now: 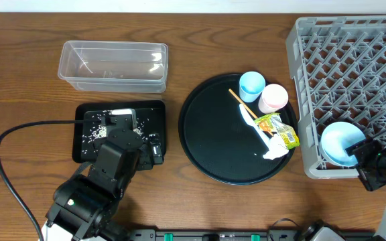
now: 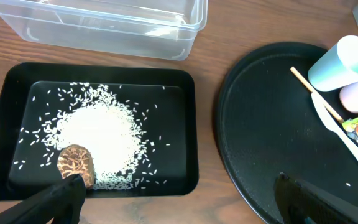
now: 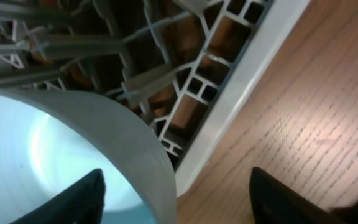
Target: Sort waste into correct bins and load items into the dishwasher rack
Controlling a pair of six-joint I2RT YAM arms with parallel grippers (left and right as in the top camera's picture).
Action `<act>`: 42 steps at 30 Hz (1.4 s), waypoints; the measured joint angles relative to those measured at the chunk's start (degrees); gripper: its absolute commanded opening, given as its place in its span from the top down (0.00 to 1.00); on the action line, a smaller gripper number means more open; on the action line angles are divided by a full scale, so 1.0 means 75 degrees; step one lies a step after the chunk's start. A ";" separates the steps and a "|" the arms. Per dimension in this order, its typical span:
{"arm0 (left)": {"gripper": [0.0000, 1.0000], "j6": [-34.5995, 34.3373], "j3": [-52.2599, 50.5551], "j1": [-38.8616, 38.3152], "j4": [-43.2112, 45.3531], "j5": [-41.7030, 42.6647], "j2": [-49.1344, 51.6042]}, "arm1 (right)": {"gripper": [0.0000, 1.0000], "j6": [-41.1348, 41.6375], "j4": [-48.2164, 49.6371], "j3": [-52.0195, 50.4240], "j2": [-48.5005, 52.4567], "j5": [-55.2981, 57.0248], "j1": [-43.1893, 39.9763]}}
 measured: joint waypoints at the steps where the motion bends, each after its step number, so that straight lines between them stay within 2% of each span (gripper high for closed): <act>1: 0.02 0.0000 0.0000 0.0000 0.0000 0.0000 0.0000 | 0.48 -0.0023 0.0032 0.0000 0.0000 -0.0015 0.0000; 5: 0.02 0.0000 0.0000 0.0000 0.0000 0.0000 0.0000 | 0.52 0.0032 0.0122 0.0000 0.0000 -0.0029 0.0000; 11: 0.02 0.0003 0.0000 0.0000 0.0000 0.0000 0.0000 | 0.81 0.0044 0.0131 0.0000 0.0000 -0.0047 0.0000; 16: 0.02 0.0000 0.0000 0.0000 0.0000 0.0000 0.0000 | 0.99 0.0032 0.0254 0.0000 0.0000 -0.0082 0.0000; 24: 0.02 0.0000 0.0000 0.0000 0.0000 0.0000 0.0000 | 0.99 0.0041 0.0481 0.0134 0.0017 -0.0111 0.0000; 33: 0.02 0.0003 0.0000 0.0000 0.0000 0.0000 0.0000 | 0.99 0.0041 0.0417 0.1982 0.0073 0.0076 0.0000; 42: 0.02 0.0003 0.0000 0.0000 0.0000 0.0000 0.0000 | 0.98 0.0204 0.0463 0.2719 0.0073 0.1128 0.0000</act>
